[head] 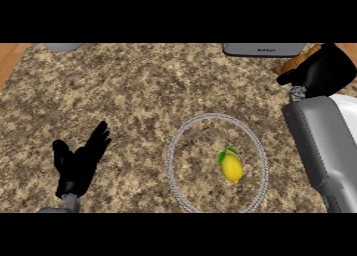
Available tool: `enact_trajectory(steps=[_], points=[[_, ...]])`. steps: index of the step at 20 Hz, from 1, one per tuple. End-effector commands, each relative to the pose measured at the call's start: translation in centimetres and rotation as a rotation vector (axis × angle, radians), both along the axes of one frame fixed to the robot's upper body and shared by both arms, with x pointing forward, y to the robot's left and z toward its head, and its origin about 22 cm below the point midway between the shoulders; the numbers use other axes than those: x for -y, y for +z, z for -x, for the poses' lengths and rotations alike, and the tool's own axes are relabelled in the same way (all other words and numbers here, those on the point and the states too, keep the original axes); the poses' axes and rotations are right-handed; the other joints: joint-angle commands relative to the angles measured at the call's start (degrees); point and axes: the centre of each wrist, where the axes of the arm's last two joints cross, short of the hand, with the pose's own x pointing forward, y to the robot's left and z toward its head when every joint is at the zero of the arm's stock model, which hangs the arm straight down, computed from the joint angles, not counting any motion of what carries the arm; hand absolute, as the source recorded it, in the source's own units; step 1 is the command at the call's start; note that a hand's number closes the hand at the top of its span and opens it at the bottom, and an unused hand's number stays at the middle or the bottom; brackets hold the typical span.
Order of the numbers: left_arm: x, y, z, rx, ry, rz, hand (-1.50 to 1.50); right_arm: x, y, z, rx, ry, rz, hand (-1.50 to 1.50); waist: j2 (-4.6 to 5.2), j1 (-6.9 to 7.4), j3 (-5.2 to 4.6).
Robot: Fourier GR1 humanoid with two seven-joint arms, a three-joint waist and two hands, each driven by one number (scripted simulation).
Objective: Pick the croissant from the placemat and place it in the plate
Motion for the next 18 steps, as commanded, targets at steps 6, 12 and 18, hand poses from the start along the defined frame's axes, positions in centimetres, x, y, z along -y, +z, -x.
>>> enact_trajectory(steps=[6,12,18], points=[[1.3,-0.6,0.3,-0.008,-0.032,0.014,0.0,4.1,2.5,-0.6,0.408,-0.395,-0.092,1.5,0.14,1.33,0.19],[0.4,-0.2,0.0,-0.011,-0.026,-0.007,0.0,7.8,-0.3,0.8,0.431,-0.535,-0.001,1.5,-0.3,0.54,0.2],[-0.3,-0.5,0.3,-0.016,0.005,-0.002,0.0,12.0,-4.5,4.1,0.453,-0.653,0.088,1.5,-0.7,-0.38,0.23]])
